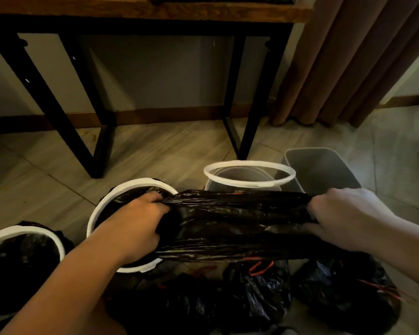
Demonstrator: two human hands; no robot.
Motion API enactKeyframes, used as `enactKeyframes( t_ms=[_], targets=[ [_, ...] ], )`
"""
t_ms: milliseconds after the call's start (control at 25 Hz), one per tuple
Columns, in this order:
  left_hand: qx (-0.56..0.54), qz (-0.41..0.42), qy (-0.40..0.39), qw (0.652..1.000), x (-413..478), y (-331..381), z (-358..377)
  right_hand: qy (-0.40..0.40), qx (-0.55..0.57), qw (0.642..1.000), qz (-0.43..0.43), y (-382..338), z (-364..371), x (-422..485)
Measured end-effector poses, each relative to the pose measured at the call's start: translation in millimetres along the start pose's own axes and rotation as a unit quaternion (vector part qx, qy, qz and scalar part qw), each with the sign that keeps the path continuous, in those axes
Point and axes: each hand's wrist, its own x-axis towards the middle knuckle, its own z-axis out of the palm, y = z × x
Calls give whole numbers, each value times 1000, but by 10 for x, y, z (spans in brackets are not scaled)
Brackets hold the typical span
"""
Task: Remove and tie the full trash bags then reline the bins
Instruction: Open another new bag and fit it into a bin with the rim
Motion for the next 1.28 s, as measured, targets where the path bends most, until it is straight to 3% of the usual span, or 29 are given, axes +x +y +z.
enactKeyframes(
  t_ms=[240, 400, 480, 600, 640, 760, 840, 920, 960, 1040, 1120, 1200, 1280],
  targets=[
    [-118, 27, -60, 991, 236, 5, 205, -11, 96, 995, 36, 156, 613, 302],
    [-234, 19, -9, 972, 458, 104, 389, -17, 250, 967, 41, 298, 1107, 624],
    [-234, 18, 4, 972, 647, 225, 580, -20, 344, 938, 43, 338, 1253, 798],
    [-222, 10, 0, 975, 931, 359, 788, -24, 509, 856, 93, 359, 1432, 1081],
    [-229, 15, -4, 973, 1044, 403, 850, -25, 586, 802, 116, 336, 1486, 1155],
    [-296, 17, -39, 954, 1361, 546, 1043, -74, 790, 596, 127, 127, 1625, 1298],
    [-318, -19, -33, 947, 1585, 652, 1138, -105, 832, 535, 101, -11, 1608, 1384],
    [-258, -34, -12, 966, 1828, 755, 1194, -86, 824, 554, 75, -154, 1541, 1527],
    [-224, -29, -10, 974, 1954, 814, 1222, -68, 799, 595, 63, -227, 1501, 1618],
    [-156, -24, -28, 987, 2185, 913, 1283, -30, 704, 708, 34, -389, 1448, 1852],
    [-72, -50, -89, 992, 2377, 953, 1388, -17, 585, 811, -4, -495, 1452, 2100],
    [15, -68, -182, 981, 2501, 939, 1527, -81, 442, 891, -69, -577, 1512, 2296],
    [85, -82, -279, 953, 2557, 916, 1667, -152, 274, 942, -119, -648, 1591, 2392]
  ],
)
